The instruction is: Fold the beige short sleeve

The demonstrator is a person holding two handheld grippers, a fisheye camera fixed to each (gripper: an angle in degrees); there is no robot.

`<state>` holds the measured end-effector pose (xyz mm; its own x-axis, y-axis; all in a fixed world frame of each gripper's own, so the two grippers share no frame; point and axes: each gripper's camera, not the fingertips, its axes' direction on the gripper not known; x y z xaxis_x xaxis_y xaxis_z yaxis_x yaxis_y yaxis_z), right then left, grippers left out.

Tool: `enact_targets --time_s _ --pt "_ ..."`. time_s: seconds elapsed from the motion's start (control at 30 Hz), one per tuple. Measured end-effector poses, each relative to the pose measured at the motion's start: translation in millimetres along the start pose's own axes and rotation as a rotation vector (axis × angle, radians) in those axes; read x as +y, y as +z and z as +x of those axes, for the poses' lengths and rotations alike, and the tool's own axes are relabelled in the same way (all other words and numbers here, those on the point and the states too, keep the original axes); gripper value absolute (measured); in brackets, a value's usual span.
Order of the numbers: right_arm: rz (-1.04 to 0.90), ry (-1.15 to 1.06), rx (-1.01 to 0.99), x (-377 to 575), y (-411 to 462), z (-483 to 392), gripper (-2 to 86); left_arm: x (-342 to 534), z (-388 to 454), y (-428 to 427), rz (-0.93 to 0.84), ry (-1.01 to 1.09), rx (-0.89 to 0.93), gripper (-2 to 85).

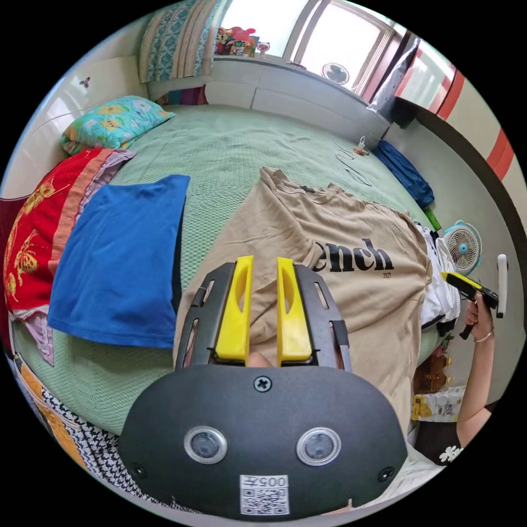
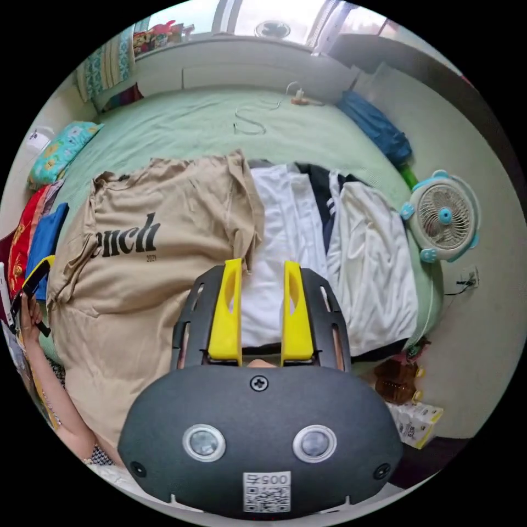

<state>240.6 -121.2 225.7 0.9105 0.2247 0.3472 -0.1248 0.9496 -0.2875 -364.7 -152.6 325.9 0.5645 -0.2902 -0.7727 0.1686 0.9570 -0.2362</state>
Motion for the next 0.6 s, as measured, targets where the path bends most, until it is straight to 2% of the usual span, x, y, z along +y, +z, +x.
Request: enact_targets --time_s 0.13,0.2,0.4,0.5,0.6 --pt "0.164 -0.293 -0.319 -20.4 -31.1 -76.0 11.2 0.4 -12.3 -12.8 0.009 0.001 -0.026 7.8" --pt "0.176 -0.391 -0.414 -33.9 -25.6 -111.6 12.1 0.8 -19.5 -21.9 0.012 0.012 -0.053 7.7" --pt "-0.009 -0.511 -0.431 -84.8 52.5 -201.4 11.4 3.8 -59.0 -51.6 0.030 -0.022 -0.041 7.5" --pt "-0.080 -0.462 -0.423 -106.2 83.8 -212.1 10.0 5.9 -82.4 -71.4 0.063 -0.040 -0.011 7.5" --pt "-0.107 -0.453 -0.436 -118.9 92.5 -212.8 5.1 8.9 -108.7 -89.8 0.084 -0.072 -0.001 7.3"
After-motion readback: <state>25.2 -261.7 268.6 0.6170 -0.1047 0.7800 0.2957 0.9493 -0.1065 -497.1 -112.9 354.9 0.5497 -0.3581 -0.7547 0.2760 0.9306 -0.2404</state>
